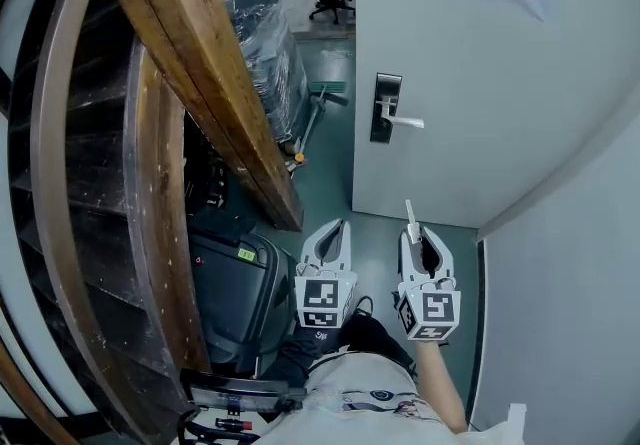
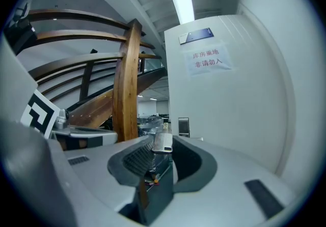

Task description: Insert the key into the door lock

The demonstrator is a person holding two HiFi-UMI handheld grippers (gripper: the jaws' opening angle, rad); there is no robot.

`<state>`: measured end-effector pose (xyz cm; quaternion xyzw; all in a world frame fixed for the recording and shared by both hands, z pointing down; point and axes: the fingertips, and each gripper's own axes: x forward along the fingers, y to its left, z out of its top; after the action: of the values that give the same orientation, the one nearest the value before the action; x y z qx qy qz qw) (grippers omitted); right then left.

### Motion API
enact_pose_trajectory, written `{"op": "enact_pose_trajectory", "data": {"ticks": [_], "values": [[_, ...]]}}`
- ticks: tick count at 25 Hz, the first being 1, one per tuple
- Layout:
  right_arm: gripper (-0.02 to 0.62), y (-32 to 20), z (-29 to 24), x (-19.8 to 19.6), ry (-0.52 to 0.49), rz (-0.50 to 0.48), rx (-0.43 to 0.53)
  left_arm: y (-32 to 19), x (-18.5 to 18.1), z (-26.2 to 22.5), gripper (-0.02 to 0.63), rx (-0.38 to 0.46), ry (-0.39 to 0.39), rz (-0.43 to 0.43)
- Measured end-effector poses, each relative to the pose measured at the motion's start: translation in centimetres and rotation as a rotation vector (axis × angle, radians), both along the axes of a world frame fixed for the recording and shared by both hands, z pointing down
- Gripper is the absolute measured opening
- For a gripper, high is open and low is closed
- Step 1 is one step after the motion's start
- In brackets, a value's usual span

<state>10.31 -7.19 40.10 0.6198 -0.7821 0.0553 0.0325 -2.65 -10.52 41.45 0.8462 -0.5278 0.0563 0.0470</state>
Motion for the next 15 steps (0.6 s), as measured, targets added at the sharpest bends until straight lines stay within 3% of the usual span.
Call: {"op": "enact_pose_trajectory", "data": {"ticks": [7,15], "values": [[0.119,-6.9,1.1,1.8,-0.004,-0.038,-0.024,-6.9,2.8,0.5,0.005,0.004,-0.011,-0.033],[0.118,-12.4,3.3,2.3,0.004,-0.059,-0.067,-11.9,3.4,2.4,0.005,-0.021,-0.035,-0.066]]}}
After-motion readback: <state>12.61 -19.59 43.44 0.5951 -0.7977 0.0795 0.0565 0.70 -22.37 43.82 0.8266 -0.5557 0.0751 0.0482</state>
